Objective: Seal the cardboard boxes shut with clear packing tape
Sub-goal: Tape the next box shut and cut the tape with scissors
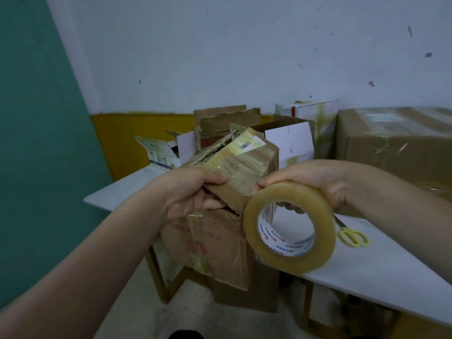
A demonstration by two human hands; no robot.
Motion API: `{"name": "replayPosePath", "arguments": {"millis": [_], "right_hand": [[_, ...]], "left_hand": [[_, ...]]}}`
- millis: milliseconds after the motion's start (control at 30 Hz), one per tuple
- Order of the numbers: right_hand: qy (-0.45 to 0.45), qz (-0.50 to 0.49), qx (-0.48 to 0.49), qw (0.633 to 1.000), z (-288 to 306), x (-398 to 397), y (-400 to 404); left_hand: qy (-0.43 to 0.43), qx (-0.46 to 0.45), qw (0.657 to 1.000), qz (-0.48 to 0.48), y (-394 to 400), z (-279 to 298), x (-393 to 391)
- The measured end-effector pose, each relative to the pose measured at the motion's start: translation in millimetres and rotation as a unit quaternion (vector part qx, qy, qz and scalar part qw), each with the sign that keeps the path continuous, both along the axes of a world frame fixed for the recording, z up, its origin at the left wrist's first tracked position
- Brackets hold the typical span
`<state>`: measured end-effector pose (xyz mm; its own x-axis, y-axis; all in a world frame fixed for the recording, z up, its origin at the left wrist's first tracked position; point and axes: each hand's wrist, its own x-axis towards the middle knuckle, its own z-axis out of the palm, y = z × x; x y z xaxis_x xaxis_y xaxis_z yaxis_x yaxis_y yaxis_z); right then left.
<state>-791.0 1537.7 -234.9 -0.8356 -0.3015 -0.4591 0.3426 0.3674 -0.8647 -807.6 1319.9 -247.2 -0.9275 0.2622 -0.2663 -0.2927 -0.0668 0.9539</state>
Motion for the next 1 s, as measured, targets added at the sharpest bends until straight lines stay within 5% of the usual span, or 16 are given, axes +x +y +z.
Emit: {"name": "replayPosePath", "arguments": {"millis": [267,600,1000], "right_hand": [[-0.008,-0.009,0.021,1.000,0,-1,-9],[-0.031,0.005,0.098,0.995,6,-5,-22],[0.094,-0.010,0.131,0.987,-1,6,-11]], "left_hand": [[0.036,-0.012,0.999,-0.031,-5,-6,3],[0.133,-0.155,0.979,-0.016,0,-23,7],[0.149,-0.145,0.976,0.058,9,-28,2]]}}
